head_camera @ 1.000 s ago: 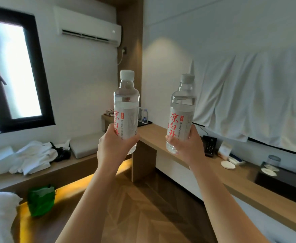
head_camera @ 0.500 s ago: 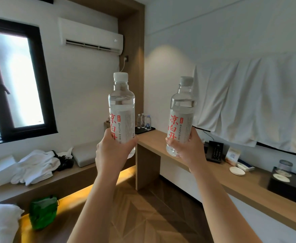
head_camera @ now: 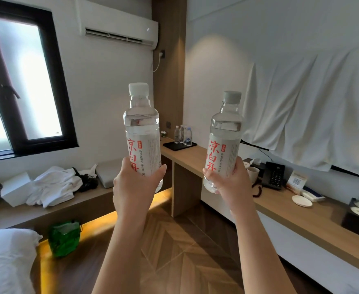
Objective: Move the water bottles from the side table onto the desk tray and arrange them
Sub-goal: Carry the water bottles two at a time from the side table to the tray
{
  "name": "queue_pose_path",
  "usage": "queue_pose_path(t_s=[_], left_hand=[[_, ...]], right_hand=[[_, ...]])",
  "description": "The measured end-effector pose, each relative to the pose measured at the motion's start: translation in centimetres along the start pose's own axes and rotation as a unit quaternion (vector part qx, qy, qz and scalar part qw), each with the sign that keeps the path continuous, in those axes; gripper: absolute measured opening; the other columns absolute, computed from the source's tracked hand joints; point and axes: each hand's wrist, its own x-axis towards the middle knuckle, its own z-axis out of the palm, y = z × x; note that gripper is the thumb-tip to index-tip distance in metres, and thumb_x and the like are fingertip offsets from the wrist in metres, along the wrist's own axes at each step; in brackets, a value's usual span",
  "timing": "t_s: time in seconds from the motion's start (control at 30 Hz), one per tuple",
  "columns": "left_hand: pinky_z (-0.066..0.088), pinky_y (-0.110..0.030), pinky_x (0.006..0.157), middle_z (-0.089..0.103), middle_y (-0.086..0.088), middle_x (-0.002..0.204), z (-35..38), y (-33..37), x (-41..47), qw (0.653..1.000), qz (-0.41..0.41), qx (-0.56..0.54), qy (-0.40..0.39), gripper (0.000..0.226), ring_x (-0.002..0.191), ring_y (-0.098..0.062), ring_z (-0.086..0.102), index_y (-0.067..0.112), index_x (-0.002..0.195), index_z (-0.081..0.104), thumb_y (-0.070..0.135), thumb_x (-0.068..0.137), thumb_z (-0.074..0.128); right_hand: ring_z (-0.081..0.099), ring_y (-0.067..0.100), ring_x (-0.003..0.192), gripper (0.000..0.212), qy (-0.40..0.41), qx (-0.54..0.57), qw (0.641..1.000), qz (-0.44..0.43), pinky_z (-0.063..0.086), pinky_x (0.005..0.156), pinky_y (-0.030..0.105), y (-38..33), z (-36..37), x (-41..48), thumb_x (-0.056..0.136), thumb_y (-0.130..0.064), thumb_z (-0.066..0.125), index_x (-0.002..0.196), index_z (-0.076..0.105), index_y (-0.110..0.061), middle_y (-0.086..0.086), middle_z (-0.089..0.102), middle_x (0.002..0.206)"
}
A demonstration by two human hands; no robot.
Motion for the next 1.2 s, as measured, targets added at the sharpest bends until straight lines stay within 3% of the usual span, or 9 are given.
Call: queue_pose_path(t_s=[0.13, 0.3, 0.37, 0.5, 0.57, 0.8, 0.93, 1.2], left_hand=[[0.053, -0.031, 0.076, 0.06, 0.002, 0.115, 2.2, -1.0, 1.4, 1.0, -0.013, 0.005, 0.001, 0.07, 0.105, -0.02, 0.059, 0.021, 0.128, 0.047, 0.05, 0.073, 0.077], [0.051, -0.03, 0.077, 0.06, 0.003, 0.114, 6.5, -2.8, 4.6, 1.0, -0.014, 0.013, 0.0, 0.07, 0.105, -0.019, 0.059, 0.021, 0.128, 0.047, 0.049, 0.071, 0.078], [0.051, -0.029, 0.076, 0.06, 0.003, 0.113, 8.6, -3.3, 6.3, 1.0, -0.014, 0.01, -0.002, 0.07, 0.105, -0.019, 0.059, 0.022, 0.127, 0.048, 0.049, 0.071, 0.079], [0.043, -0.018, 0.067, 0.055, 0.01, 0.104, 12.4, -3.7, 9.8, 1.0, -0.011, -0.004, 0.005, 0.068, 0.097, -0.013, 0.055, 0.024, 0.126, 0.048, 0.049, 0.07, 0.079], [0.039, -0.015, 0.064, 0.052, 0.012, 0.101, 14.9, -3.7, 12.2, 1.0, -0.008, -0.005, 0.017, 0.068, 0.094, -0.011, 0.052, 0.025, 0.125, 0.048, 0.049, 0.07, 0.079], [0.034, -0.008, 0.061, 0.056, 0.011, 0.103, 22.0, -5.1, 17.6, 0.999, -0.008, 0.0, 0.033, 0.067, 0.094, -0.009, 0.052, 0.024, 0.126, 0.05, 0.048, 0.07, 0.079], [0.037, -0.011, 0.065, 0.056, 0.011, 0.106, 24.7, -5.9, 19.8, 1.0, -0.015, 0.004, 0.025, 0.067, 0.096, -0.009, 0.053, 0.024, 0.127, 0.049, 0.047, 0.071, 0.079], [0.042, -0.017, 0.071, 0.054, 0.013, 0.107, 30.5, -8.7, 25.4, 1.0, -0.021, 0.0, 0.01, 0.069, 0.097, -0.008, 0.051, 0.025, 0.13, 0.046, 0.045, 0.073, 0.079]], right_hand=[[0.058, 0.015, 0.111, 0.067, 0.012, 0.013, 1.0, 0.011, 0.056, 0.09, 0.03, 2.2, 2.1, 1.5, 0.076, -0.037, 0.081, 0.132, 0.047, -0.022, -0.003, 0.058, 0.122], [0.056, 0.012, 0.108, 0.066, 0.026, 0.015, 1.0, 0.01, 0.047, 0.076, 0.009, 5.3, 4.3, 6.2, 0.076, -0.038, 0.081, 0.131, 0.046, -0.024, -0.006, 0.057, 0.119], [0.056, 0.012, 0.108, 0.066, 0.031, 0.017, 0.999, 0.009, 0.049, 0.079, 0.011, 6.5, 5.0, 8.5, 0.076, -0.037, 0.08, 0.131, 0.045, -0.026, -0.007, 0.056, 0.119], [0.056, 0.016, 0.112, 0.066, 0.029, 0.015, 0.999, 0.008, 0.056, 0.093, 0.035, 8.2, 6.3, 13.1, 0.077, -0.036, 0.08, 0.132, 0.046, -0.024, -0.003, 0.057, 0.123], [0.057, 0.017, 0.113, 0.065, 0.024, 0.01, 1.0, -0.001, 0.055, 0.094, 0.037, 9.3, 7.1, 16.5, 0.078, -0.035, 0.08, 0.132, 0.046, -0.023, -0.002, 0.057, 0.124], [0.054, 0.014, 0.112, 0.07, 0.009, -0.03, 0.999, -0.016, 0.054, 0.093, 0.032, 13.9, 9.7, 24.9, 0.079, -0.041, 0.078, 0.137, 0.041, -0.025, -0.003, 0.054, 0.128], [0.05, 0.007, 0.104, 0.07, 0.003, -0.044, 0.999, -0.017, 0.045, 0.079, 0.013, 16.2, 10.6, 27.7, 0.079, -0.043, 0.077, 0.137, 0.041, -0.025, -0.008, 0.052, 0.124], [0.05, 0.009, 0.105, 0.071, 0.01, -0.049, 0.999, 0.008, 0.046, 0.083, 0.02, 20.1, 13.5, 33.6, 0.079, -0.044, 0.077, 0.137, 0.04, -0.028, -0.005, 0.054, 0.126]])
